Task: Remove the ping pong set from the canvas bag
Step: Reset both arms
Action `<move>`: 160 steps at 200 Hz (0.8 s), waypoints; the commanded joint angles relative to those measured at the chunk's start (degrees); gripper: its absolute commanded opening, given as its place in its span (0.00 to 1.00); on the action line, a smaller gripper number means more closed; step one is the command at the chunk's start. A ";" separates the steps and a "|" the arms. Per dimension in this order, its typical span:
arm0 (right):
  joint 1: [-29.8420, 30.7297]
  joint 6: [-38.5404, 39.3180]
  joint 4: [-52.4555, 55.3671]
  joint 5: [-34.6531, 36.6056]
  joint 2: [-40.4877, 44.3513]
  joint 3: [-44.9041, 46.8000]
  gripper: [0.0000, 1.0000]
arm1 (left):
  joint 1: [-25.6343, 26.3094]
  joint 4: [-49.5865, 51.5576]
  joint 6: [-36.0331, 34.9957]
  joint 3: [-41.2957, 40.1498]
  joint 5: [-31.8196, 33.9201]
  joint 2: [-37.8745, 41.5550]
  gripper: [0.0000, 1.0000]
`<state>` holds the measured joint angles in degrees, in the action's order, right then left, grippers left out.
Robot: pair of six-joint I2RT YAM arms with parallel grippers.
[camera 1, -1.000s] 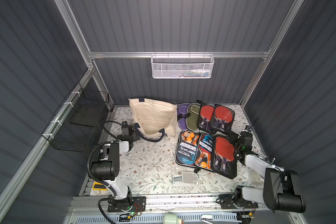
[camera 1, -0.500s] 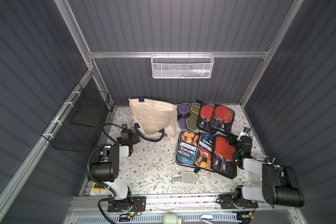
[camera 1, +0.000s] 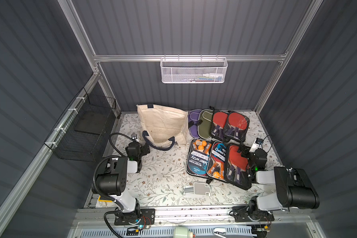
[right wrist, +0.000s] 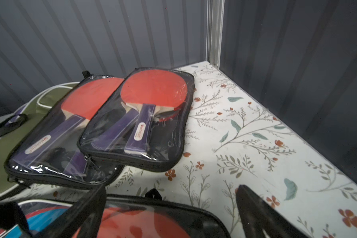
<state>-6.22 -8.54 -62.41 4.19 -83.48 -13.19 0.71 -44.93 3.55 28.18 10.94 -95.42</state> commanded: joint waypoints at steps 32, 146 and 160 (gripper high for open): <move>0.17 1.20 -4.19 -2.23 -0.10 0.27 0.99 | 0.39 -9.01 -2.13 -2.44 -2.44 -2.37 1.00; 0.55 0.89 -2.29 -0.12 -0.04 -0.65 0.99 | 0.96 -8.78 -2.19 -2.26 -1.32 -2.58 1.00; 0.51 1.72 -0.61 -2.22 -0.12 -1.61 0.99 | 0.96 -8.71 -2.23 -2.21 -1.32 -2.55 1.00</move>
<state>-5.93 -7.81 -64.79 3.27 -83.48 -13.19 1.43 -52.38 2.48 25.85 9.19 -97.27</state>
